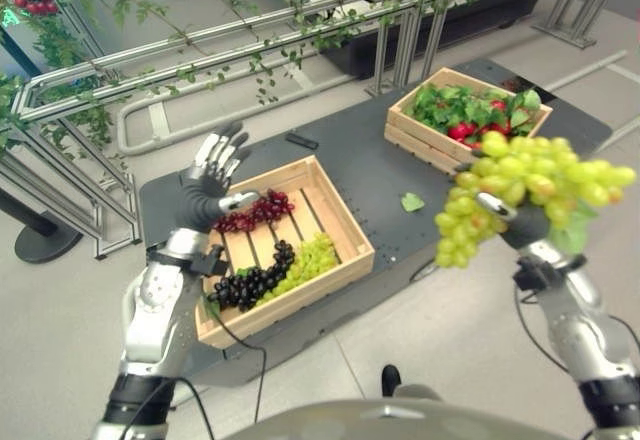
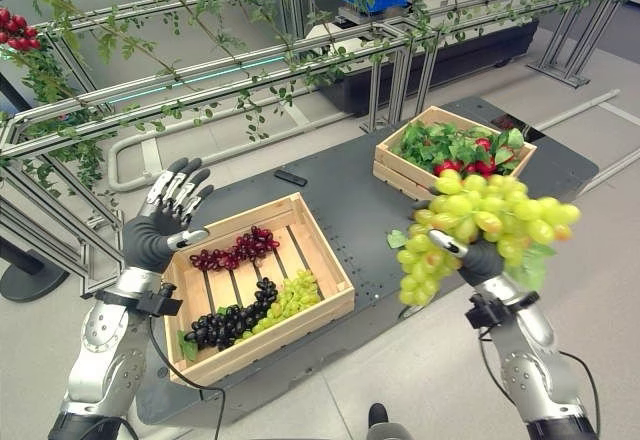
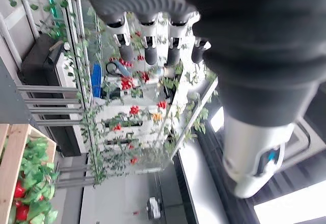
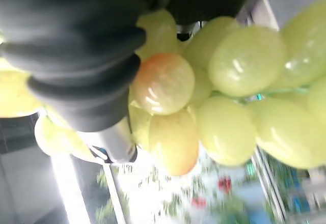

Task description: Pick up the fruits from the basket on one side to the basket on the other side

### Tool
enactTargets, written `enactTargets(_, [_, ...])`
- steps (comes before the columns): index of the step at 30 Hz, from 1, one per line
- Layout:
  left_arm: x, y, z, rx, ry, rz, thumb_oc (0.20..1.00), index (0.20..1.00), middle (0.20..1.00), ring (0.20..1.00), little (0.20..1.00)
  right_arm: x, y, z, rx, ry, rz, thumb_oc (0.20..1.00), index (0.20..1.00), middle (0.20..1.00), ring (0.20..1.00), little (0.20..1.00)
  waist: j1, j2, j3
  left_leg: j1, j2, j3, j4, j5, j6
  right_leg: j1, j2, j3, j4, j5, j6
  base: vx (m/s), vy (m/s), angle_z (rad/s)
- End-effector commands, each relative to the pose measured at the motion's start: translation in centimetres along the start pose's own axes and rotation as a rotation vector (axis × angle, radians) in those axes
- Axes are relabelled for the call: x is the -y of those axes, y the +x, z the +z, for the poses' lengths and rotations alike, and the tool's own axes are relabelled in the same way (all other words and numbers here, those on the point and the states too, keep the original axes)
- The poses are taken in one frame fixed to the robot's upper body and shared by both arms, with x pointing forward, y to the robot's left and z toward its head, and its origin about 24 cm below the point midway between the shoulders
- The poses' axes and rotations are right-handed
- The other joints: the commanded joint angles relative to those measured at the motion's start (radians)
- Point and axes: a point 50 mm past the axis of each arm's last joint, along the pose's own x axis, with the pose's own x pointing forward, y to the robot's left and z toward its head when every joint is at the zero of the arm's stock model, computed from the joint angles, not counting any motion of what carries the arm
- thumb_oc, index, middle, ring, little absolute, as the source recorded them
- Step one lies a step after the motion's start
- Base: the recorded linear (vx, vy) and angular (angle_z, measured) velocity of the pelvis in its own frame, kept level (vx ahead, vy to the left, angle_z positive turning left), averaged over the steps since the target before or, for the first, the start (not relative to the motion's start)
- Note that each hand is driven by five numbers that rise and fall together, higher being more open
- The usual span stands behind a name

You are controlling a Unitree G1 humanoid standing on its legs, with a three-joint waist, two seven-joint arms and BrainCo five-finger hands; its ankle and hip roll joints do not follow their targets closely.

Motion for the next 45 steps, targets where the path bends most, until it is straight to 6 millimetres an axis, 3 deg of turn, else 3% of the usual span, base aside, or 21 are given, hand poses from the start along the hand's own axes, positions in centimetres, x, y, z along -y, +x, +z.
enactTargets(1, [-1.1,0.0,1.5,0.073,0.035,0.008,1.000,1.000,1.000,1.000,1.000,-0.6,1.2,2.7,0.206,-0.042,0.023,0.200,0.200,0.200,0.200,0.200,-0.025,-0.064,-0.046,0.001,-0.112,0.022,0.016,-0.035,0.093,0.061,0.008,0.016,0.069,-0.090,0.046,0.01,0.026,-0.15])
enactTargets(7, [-1.7,0.0,1.9,0.087,0.068,0.038,1.000,1.000,1.000,1.000,1.000,0.5,0.4,3.5,0.250,-0.085,-0.073,0.200,0.200,0.200,0.200,0.200,-0.043,-0.068,-0.036,-0.012,-0.116,0.045,0.060,-0.055,0.102,0.034,0.007,0.044,0.115,-0.085,0.047,-0.02,0.041,-0.18])
enactTargets(12, [-1.7,0.3,2.0,0.104,0.116,0.052,1.000,1.000,1.000,1.000,1.000,1.4,0.0,4.0,0.256,-0.139,-0.136,0.200,0.200,0.200,0.200,0.200,-0.063,-0.070,-0.014,-0.017,-0.125,0.085,0.122,-0.102,0.115,0.014,0.002,0.088,0.163,-0.095,0.059,0.00,0.109,-0.35])
enactTargets(15, [-1.9,0.3,2.1,0.106,0.138,0.063,1.000,1.000,1.000,1.000,1.000,1.8,-0.1,4.3,0.260,-0.171,-0.169,0.200,0.200,0.200,0.200,0.200,-0.074,-0.073,0.000,-0.015,-0.134,0.116,0.137,-0.117,0.123,-0.001,-0.003,0.127,0.176,-0.085,0.075,-0.04,0.136,-0.29])
enactTargets(22, [-1.5,0.6,2.5,0.141,0.190,0.068,1.000,1.000,1.000,1.000,1.000,1.6,0.1,4.1,0.247,-0.222,-0.186,0.200,0.200,0.200,0.200,0.200,-0.106,-0.093,0.062,-0.035,-0.166,0.214,0.140,-0.120,0.130,-0.081,-0.036,0.205,0.174,0.013,0.144,-0.12,0.133,-0.58])
enactTargets(23, [-1.6,0.7,2.9,0.155,0.202,0.071,1.000,1.000,1.000,1.000,1.000,1.3,0.5,4.0,0.255,-0.221,-0.177,0.200,0.200,0.200,0.200,0.200,-0.089,-0.095,0.082,-0.041,-0.157,0.245,0.148,-0.119,0.127,-0.119,-0.044,0.146,0.202,0.026,0.141,-0.24,0.076,-0.74])
enactTargets(26, [-1.7,0.9,3.7,0.189,0.211,0.083,1.000,1.000,1.000,1.000,1.000,0.5,1.1,3.4,0.250,-0.196,-0.146,0.200,0.200,0.200,0.200,0.200,-0.032,-0.077,0.105,-0.070,-0.126,0.313,0.165,-0.104,0.122,-0.124,-0.138,-0.195,0.324,-0.053,0.080,-0.20,0.071,-1.24])
enactTargets(29, [-2.2,0.8,4.4,0.215,0.222,0.109,1.000,1.000,1.000,1.000,1.000,-0.1,1.9,3.4,0.236,-0.221,-0.101,0.200,0.200,0.200,0.200,0.200,-0.005,-0.081,0.103,-0.072,-0.107,0.393,0.172,-0.102,0.123,-0.089,-0.155,-0.371,0.419,-0.122,0.058,-0.04,-0.033,-0.80])
enactTargets(30, [-2.4,0.7,4.4,0.216,0.223,0.119,1.000,1.000,1.000,1.000,1.000,-0.3,2.2,3.4,0.242,-0.219,-0.095,0.200,0.200,0.200,0.200,0.200,0.009,-0.086,0.091,-0.062,-0.108,0.404,0.167,-0.122,0.114,-0.058,-0.155,-0.402,0.374,-0.148,0.065,0.08,-0.171,-1.05])
enactTargets(32, [-2.5,0.5,4.4,0.212,0.221,0.129,1.000,1.000,1.000,1.000,1.000,-0.3,2.2,3.5,0.244,-0.222,-0.095,0.200,0.200,0.200,0.200,0.200,0.012,-0.091,0.083,-0.050,-0.100,0.431,0.166,-0.124,0.104,-0.007,-0.121,-0.392,0.268,-0.151,0.057,0.09,-0.213,-1.06])
enactTargets(39, [-2.0,1.1,3.8,0.226,0.172,0.138,1.000,1.000,1.000,1.000,1.000,0.4,1.7,5.0,0.290,-0.274,-0.131,0.200,0.200,0.200,0.200,0.200,-0.033,-0.074,0.076,-0.047,-0.034,0.485,0.243,-0.137,0.077,-0.003,-0.071,-0.318,0.229,-0.157,0.043,0.08,-0.172,-0.33])
enactTargets(43, [-1.2,1.6,3.5,0.229,0.148,0.105,1.000,1.000,1.000,1.000,1.000,0.6,1.4,5.7,0.313,-0.292,-0.136,0.200,0.200,0.200,0.200,0.200,-0.063,-0.086,0.076,-0.052,0.035,0.518,0.382,-0.165,0.042,0.024,-0.042,-0.274,0.209,-0.182,0.019,0.11,-0.198,-0.10])
enactTargets(44, [-1.2,1.6,3.4,0.228,0.144,0.107,1.000,1.000,1.000,1.000,1.000,0.6,1.3,5.8,0.317,-0.289,-0.140,0.200,0.200,0.200,0.200,0.200,-0.063,-0.091,0.079,-0.061,0.056,0.519,0.437,-0.159,0.029,0.037,-0.029,-0.257,0.205,-0.191,0.008,0.15,-0.257,-0.53])
enactTargets(45, [-1.1,1.7,3.3,0.227,0.137,0.109,1.000,1.000,1.000,1.000,1.000,0.6,1.3,5.7,0.321,-0.287,-0.140,0.200,0.200,0.200,0.200,0.200,-0.057,-0.098,0.086,-0.079,0.097,0.514,0.521,-0.119,-0.002,0.058,-0.003,-0.230,0.192,-0.199,-0.015,0.08,-0.282,-0.61])
